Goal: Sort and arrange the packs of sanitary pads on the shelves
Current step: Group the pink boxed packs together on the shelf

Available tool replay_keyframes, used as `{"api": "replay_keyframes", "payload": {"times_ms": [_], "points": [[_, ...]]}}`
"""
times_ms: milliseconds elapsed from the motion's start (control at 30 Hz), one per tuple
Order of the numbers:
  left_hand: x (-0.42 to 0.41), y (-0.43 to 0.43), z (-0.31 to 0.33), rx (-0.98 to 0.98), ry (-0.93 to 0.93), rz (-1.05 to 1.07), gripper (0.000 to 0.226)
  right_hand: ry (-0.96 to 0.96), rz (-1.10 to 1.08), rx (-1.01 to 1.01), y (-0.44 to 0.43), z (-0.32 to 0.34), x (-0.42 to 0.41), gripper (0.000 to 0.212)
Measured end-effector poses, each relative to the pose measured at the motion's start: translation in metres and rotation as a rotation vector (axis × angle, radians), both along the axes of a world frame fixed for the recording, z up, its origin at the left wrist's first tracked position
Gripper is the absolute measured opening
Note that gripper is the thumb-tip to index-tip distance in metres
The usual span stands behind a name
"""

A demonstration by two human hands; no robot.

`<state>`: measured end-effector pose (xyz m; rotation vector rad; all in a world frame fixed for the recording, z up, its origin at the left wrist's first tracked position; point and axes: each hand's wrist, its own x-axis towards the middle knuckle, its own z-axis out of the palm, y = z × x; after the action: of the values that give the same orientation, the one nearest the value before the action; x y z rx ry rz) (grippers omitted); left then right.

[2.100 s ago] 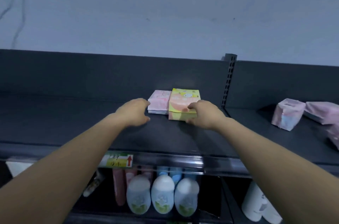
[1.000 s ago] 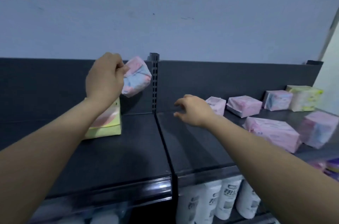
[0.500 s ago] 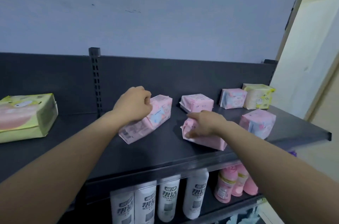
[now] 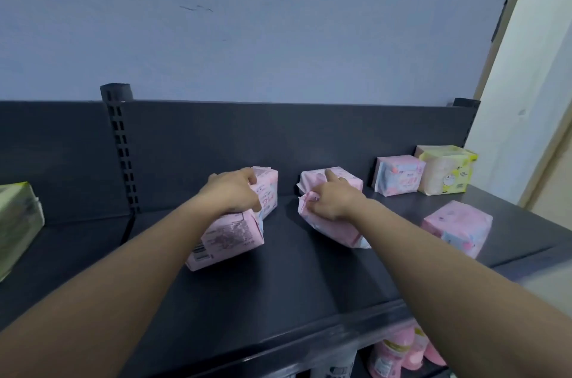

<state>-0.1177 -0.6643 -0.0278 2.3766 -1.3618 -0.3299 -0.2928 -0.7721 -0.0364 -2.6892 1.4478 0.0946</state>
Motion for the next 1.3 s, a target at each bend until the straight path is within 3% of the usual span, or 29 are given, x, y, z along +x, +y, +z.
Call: {"api": "replay_keyframes", "payload": {"times_ms": [167, 400, 500, 600, 733, 867, 1000, 1233, 1300], "points": [[-0.002, -0.012, -0.025, -0.236, -0.067, 0.028, 0.036, 0.041, -0.048, -0.017, -0.021, -0.004, 0.019, 0.046], [-0.018, -0.001, -0.031, -0.363, -0.172, 0.022, 0.027, 0.042, 0.042, -0.203, -0.008, -0.013, 0.022, 0.028], [-0.023, 0.017, -0.03, -0.417, -0.202, 0.055, 0.025, -0.042, 0.128, -0.257, -0.003, -0.015, 0.01, 0.026], [-0.024, 0.04, -0.027, -0.43, -0.176, 0.141, 0.025, -0.095, 0.125, -0.261, -0.009, -0.014, -0.001, 0.042], [-0.036, 0.065, -0.029, -0.4, -0.179, 0.214, 0.026, 0.065, 0.072, -0.072, -0.033, -0.018, 0.003, 0.074], [-0.042, 0.079, -0.032, -0.38, -0.223, 0.252, 0.024, 0.107, 0.08, -0.08, -0.045, -0.028, 0.013, 0.092], [-0.042, 0.082, -0.033, -0.37, -0.211, 0.28, 0.023, 0.028, 0.059, -0.096, -0.02, -0.012, 0.004, 0.054], [-0.044, 0.08, -0.036, -0.392, -0.21, 0.291, 0.025, -0.067, 0.087, -0.2, -0.029, -0.01, 0.001, 0.033], [-0.046, 0.08, -0.038, -0.415, -0.212, 0.29, 0.026, -0.118, 0.055, -0.246, -0.023, -0.007, -0.004, 0.004]]}}
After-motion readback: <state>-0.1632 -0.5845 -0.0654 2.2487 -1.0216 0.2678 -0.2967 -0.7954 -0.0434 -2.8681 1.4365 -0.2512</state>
